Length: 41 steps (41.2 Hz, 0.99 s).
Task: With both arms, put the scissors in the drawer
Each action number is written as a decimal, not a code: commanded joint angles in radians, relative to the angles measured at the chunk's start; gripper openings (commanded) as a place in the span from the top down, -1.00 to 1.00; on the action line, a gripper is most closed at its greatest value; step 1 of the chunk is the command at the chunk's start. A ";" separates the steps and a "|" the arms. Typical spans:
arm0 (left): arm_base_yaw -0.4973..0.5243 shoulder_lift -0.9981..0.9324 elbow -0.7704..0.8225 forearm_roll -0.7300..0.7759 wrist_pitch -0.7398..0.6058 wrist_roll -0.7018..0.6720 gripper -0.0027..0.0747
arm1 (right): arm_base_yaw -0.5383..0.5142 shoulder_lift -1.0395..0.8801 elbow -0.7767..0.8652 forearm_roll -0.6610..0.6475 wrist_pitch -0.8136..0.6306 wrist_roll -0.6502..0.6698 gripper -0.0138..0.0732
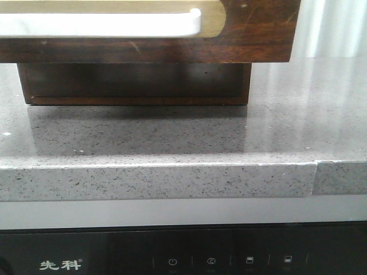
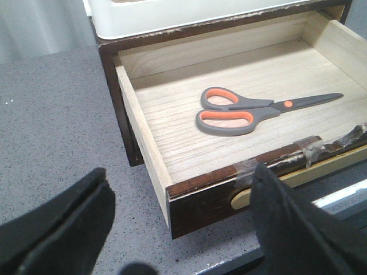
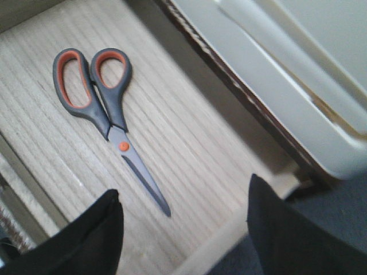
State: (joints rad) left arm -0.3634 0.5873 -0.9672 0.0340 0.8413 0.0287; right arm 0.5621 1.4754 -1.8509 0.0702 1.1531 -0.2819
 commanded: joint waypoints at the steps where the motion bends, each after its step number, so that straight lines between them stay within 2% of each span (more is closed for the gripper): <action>1: -0.009 0.011 -0.031 -0.008 -0.086 -0.008 -0.35 | -0.005 -0.127 0.003 -0.060 0.025 0.125 -0.44; 12: -0.009 0.011 -0.031 -0.008 -0.086 -0.008 -0.35 | -0.005 -0.457 0.339 -0.070 -0.091 0.243 -0.44; 17: -0.009 0.011 -0.031 -0.008 -0.086 -0.008 -0.35 | -0.005 -0.599 0.496 -0.070 -0.149 0.256 -0.44; 24: -0.009 0.011 -0.031 -0.008 -0.086 -0.008 -0.34 | -0.005 -0.773 0.653 -0.070 -0.149 0.265 -0.44; 32: -0.009 0.011 -0.031 -0.008 -0.086 -0.008 -0.34 | -0.005 -0.901 0.760 -0.097 -0.136 0.270 -0.44; 41: -0.009 0.011 -0.031 -0.008 -0.086 -0.008 -0.33 | -0.005 -0.937 0.772 -0.121 -0.104 0.270 -0.41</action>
State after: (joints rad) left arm -0.3634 0.5873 -0.9672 0.0333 0.8413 0.0287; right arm 0.5621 0.5356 -1.0601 -0.0320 1.1106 -0.0132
